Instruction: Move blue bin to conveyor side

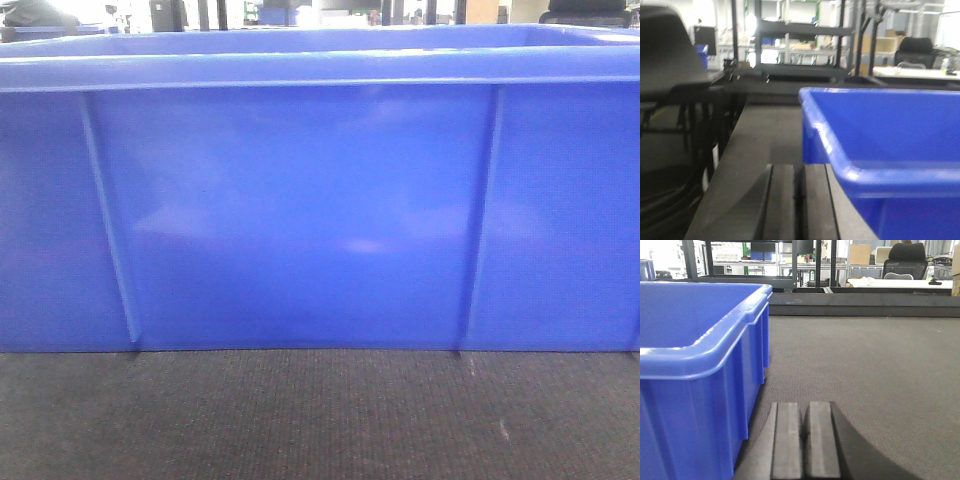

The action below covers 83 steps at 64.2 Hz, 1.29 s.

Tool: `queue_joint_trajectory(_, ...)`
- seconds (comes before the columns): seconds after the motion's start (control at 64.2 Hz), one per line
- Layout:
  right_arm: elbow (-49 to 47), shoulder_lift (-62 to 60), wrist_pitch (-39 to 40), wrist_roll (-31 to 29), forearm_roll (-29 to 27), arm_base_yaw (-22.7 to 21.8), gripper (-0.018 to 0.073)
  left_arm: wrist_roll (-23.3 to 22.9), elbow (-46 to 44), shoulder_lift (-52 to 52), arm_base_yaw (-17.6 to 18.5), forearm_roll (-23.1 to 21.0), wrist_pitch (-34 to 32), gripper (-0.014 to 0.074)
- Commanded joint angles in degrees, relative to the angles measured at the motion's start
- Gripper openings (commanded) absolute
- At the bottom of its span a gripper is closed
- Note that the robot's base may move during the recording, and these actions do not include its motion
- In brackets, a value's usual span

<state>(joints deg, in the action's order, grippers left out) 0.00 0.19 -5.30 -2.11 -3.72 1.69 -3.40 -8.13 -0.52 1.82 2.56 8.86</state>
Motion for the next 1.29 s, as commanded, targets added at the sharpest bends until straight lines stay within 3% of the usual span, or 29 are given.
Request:
queue_joint_trajectory(0.0, 0.0, -0.19, 0.64, -0.45, 0.6, -0.29, -0.0088, 2.32, 3.07, 0.52, -2.19, -2.13, -2.33, -0.0009)
queue_joint_trajectory(0.187, 0.0, -0.19, 0.64, -0.45, 0.6, -0.29, -0.0088, 2.32, 7.89, 0.52, -4.44, -1.87, -2.93, -0.0009)
queue_joint_trajectory(0.265, 0.0, -0.19, 0.64, -0.45, 0.6, -0.29, -0.0088, 2.32, 8.13, 0.52, -4.44, -1.71, -6.55, -0.0009)
queue_joint_trajectory(1.276, 0.0, -0.19, 0.64, -0.45, 0.6, -0.29, -0.0088, 2.32, 8.13, 0.52, -4.44, -0.41, -7.03, -0.0009)
